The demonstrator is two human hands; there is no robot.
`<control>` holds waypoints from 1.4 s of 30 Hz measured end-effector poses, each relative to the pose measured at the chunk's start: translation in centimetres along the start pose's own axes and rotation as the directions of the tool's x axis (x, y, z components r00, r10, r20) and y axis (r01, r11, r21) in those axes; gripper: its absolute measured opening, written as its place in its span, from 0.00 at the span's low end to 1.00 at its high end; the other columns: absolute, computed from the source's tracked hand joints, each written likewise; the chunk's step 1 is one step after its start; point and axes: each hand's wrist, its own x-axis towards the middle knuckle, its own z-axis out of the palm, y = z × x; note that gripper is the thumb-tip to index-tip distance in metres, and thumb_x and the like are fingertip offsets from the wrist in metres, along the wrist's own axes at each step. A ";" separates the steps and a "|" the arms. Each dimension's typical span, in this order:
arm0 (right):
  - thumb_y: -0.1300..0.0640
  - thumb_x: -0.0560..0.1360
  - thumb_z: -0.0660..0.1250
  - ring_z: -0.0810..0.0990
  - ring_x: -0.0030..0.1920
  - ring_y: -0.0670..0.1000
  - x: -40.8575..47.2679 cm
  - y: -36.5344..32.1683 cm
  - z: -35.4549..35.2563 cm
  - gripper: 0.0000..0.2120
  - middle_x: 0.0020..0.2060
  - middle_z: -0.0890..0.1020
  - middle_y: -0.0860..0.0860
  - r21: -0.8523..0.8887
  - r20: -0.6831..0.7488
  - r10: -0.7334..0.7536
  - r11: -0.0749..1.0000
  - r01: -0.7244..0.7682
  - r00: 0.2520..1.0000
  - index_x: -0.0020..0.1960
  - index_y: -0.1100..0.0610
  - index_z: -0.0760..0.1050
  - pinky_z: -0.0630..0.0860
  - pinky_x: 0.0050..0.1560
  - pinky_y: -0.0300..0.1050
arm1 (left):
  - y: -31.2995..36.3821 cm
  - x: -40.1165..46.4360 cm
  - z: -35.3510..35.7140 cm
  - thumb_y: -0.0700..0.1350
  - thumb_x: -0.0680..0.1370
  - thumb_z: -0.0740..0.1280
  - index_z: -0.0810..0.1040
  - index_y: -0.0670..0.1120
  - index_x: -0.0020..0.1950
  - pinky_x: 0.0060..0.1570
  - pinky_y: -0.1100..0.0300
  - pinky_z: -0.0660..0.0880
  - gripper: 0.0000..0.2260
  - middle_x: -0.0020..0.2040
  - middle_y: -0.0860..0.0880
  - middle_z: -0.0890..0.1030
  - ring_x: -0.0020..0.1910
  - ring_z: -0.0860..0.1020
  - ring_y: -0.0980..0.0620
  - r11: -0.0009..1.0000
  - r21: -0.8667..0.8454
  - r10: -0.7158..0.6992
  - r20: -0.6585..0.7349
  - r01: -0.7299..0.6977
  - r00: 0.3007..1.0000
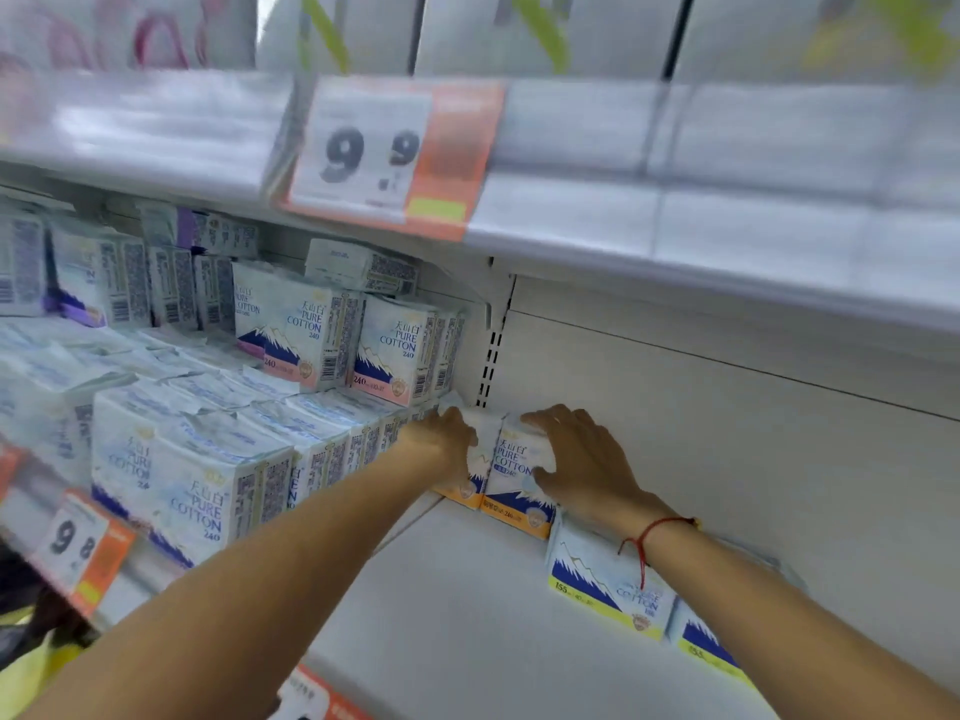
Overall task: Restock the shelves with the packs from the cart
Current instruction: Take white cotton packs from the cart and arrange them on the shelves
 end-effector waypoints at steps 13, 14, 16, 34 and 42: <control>0.55 0.72 0.69 0.81 0.38 0.45 -14.2 -15.1 -5.7 0.08 0.34 0.82 0.44 0.512 0.177 -0.189 0.856 0.073 0.966 0.38 0.41 0.77 0.79 0.44 0.48 | -6.2 -25.3 -7.0 0.38 0.75 0.64 0.72 0.57 0.66 0.48 0.56 0.72 0.22 0.64 0.52 0.75 0.61 0.74 0.49 0.998 -0.053 -0.042 -0.129 0.036 0.991; 0.54 0.72 0.69 0.82 0.38 0.45 -15.1 -16.6 -5.6 0.08 0.35 0.83 0.45 0.565 0.191 -0.223 0.821 0.079 0.956 0.40 0.41 0.77 0.80 0.44 0.49 | -6.4 -28.0 -7.1 0.39 0.75 0.64 0.71 0.58 0.66 0.50 0.55 0.72 0.22 0.65 0.53 0.74 0.62 0.74 0.50 0.997 -0.051 -0.058 -0.139 0.051 0.989; 0.54 0.73 0.69 0.82 0.41 0.47 -16.9 -19.8 -5.2 0.04 0.39 0.83 0.46 0.656 0.211 -0.284 0.750 0.080 0.935 0.46 0.46 0.80 0.79 0.47 0.51 | -7.2 -33.5 -6.6 0.42 0.76 0.64 0.70 0.58 0.67 0.51 0.56 0.72 0.20 0.65 0.54 0.74 0.62 0.74 0.50 0.994 -0.034 -0.110 -0.143 0.106 0.984; 0.51 0.76 0.65 0.80 0.48 0.50 -24.0 -25.5 0.6 0.12 0.48 0.82 0.47 0.648 0.311 -0.262 0.761 -0.002 0.914 0.58 0.44 0.79 0.77 0.50 0.51 | -10.0 -42.7 3.9 0.66 0.77 0.51 0.69 0.55 0.68 0.64 0.27 0.38 0.25 0.66 0.55 0.74 0.67 0.71 0.47 0.909 0.144 -0.409 0.144 0.390 0.901; 0.55 0.74 0.68 0.75 0.46 0.49 -23.4 -21.9 0.6 0.13 0.41 0.77 0.47 0.569 0.163 -0.144 0.822 0.027 0.976 0.56 0.43 0.80 0.71 0.43 0.45 | -9.5 -37.8 4.6 0.68 0.76 0.53 0.69 0.58 0.70 0.67 0.31 0.38 0.26 0.68 0.56 0.73 0.68 0.71 0.51 0.966 0.127 -0.240 0.117 0.225 0.964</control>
